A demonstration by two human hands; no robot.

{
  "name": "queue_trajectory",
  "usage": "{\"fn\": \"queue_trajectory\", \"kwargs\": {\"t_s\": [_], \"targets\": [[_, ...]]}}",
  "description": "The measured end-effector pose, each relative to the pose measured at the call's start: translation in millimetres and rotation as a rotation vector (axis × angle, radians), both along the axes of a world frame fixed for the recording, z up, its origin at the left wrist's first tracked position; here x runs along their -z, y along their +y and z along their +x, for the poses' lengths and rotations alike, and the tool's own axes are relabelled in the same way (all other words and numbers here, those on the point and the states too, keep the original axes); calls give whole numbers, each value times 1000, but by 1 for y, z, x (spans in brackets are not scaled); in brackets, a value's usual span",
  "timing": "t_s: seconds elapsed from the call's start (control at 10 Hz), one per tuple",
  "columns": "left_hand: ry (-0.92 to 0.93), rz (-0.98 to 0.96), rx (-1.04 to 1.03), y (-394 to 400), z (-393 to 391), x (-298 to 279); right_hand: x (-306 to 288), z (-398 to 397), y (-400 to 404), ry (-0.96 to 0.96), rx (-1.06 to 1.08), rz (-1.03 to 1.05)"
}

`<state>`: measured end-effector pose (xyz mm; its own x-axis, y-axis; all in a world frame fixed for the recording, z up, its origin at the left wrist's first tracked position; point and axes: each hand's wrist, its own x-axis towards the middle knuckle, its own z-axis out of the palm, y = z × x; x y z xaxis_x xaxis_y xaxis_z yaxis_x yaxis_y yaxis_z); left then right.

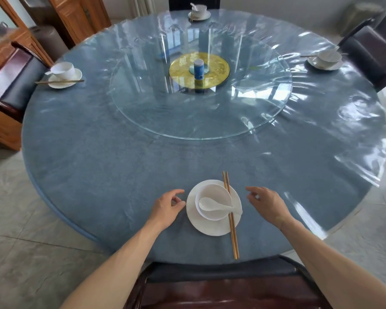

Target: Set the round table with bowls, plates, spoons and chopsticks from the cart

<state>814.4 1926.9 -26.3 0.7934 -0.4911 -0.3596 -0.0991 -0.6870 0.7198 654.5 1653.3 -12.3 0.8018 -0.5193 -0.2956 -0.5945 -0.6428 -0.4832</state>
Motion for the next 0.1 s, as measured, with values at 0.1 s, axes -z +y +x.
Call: {"fn": "queue_trajectory", "kwargs": {"t_s": [0.1], "targets": [[-74, -78, -62, 5, 3, -22, -21, -3, 0, -101, 63, -2]]}}
